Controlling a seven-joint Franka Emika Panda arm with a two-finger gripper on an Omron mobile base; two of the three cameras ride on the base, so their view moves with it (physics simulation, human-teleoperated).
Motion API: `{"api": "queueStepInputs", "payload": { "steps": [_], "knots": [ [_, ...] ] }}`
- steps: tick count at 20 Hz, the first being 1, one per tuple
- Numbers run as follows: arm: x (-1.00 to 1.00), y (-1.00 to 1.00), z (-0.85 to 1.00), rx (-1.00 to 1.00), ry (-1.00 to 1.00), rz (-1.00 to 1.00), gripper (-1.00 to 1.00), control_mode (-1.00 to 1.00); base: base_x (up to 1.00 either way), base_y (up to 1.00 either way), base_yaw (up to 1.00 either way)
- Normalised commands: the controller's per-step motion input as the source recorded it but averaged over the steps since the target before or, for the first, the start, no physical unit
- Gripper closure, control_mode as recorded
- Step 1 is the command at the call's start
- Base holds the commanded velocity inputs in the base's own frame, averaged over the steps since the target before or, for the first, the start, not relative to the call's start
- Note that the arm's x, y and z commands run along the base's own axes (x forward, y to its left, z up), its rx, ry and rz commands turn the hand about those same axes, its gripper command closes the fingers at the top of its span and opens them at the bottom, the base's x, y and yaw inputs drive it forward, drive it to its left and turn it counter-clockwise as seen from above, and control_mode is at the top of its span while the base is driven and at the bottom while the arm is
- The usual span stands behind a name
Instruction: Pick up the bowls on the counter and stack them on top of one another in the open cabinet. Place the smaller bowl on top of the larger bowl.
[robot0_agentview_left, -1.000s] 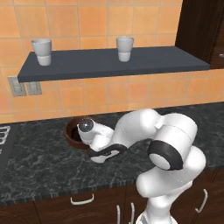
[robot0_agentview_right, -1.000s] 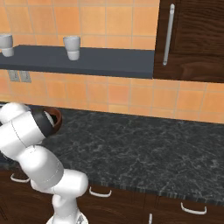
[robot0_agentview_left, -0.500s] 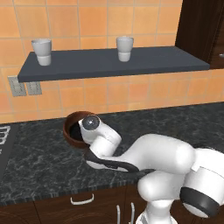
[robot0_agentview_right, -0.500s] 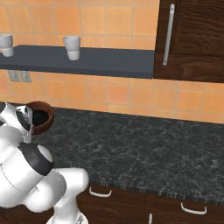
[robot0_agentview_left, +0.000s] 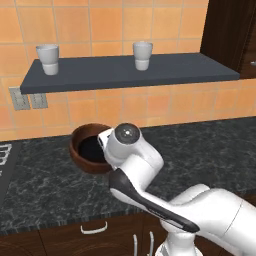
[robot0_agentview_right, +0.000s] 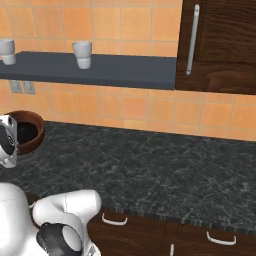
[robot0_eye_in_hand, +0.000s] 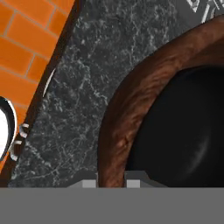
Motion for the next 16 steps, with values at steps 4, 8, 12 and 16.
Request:
{"api": "queueStepInputs", "payload": {
  "steps": [4,8,12,16],
  "knots": [
    [-1.0,0.0,1.0,-0.01,0.0,0.11,1.0,-1.0,0.0,0.0,0.0],
    [-0.97,0.0,1.0,-0.02,-0.01,0.08,1.0,-1.0,0.0,0.0,0.0],
    [-0.8,-0.01,1.0,-0.01,-0.02,0.05,1.0,-1.0,0.0,0.0,0.0],
    [-0.49,-0.09,1.0,0.0,-0.06,0.01,1.0,-1.0,0.0,0.0,0.0]
  ]
}}
